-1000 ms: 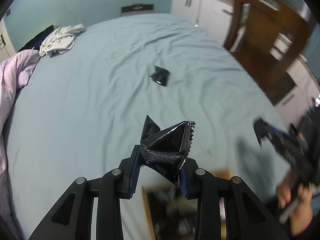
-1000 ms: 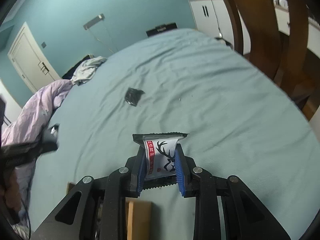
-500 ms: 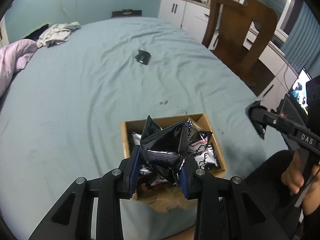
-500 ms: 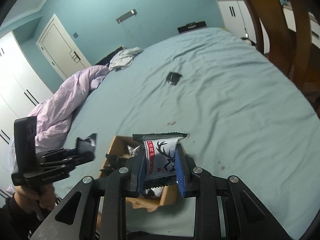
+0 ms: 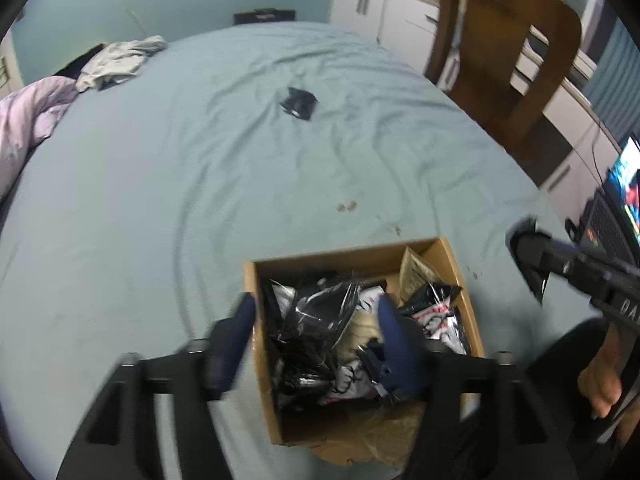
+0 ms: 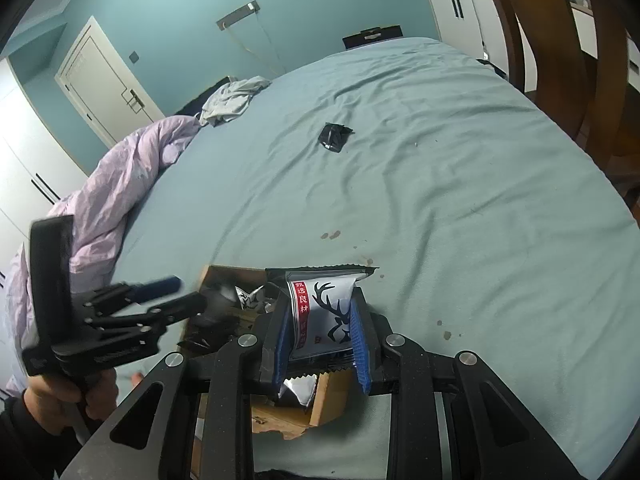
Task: Organize snacks
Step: 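Lower the black packet into the box and open the left gripper while the right gripper carries its packet, then lower the deer-print packet into the box and open the right gripper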
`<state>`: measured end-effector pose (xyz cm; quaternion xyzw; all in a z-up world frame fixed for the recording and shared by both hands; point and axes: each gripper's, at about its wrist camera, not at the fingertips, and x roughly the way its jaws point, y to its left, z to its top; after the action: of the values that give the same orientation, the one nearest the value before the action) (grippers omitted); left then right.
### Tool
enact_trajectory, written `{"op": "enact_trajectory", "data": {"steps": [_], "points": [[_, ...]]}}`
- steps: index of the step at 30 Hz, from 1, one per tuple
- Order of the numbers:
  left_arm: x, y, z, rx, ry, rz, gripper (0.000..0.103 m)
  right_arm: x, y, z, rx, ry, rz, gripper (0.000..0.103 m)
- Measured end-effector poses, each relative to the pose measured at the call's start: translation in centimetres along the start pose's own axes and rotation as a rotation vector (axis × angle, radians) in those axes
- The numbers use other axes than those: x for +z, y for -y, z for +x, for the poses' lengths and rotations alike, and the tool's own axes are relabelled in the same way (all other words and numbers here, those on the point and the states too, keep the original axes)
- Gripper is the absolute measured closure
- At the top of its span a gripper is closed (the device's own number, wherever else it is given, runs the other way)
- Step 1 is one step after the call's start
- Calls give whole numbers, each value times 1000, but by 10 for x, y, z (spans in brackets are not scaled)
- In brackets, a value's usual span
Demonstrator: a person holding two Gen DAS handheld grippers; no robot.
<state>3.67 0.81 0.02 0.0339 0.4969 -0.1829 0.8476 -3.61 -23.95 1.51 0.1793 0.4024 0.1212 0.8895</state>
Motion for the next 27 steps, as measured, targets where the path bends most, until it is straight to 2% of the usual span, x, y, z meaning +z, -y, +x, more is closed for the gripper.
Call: {"op": "enact_trajectory", "data": {"steps": [3,6,14,21,25,27], "points": [[1,-6,-16,59,72,-5,31,-1,-4,4,-17,-12,-25,78],[1,-14,-25,96,99,-12,29,0,-9,3,-29,-11,-56,78],[-9,-30,-36,132,66,-51,29,-2,-26,17,-20,-41,-122,78],[-9,-35,-33,167,68,-78,29,-15,-61,41,2,-98,-263,78],[-9,-35,-27,186,59,-78,29,-21,-71,52,-75,-114,-332,78],[-8,-33,-28,183,64,-71,29,-21,-71,57,-121,-116,-322,77]]}}
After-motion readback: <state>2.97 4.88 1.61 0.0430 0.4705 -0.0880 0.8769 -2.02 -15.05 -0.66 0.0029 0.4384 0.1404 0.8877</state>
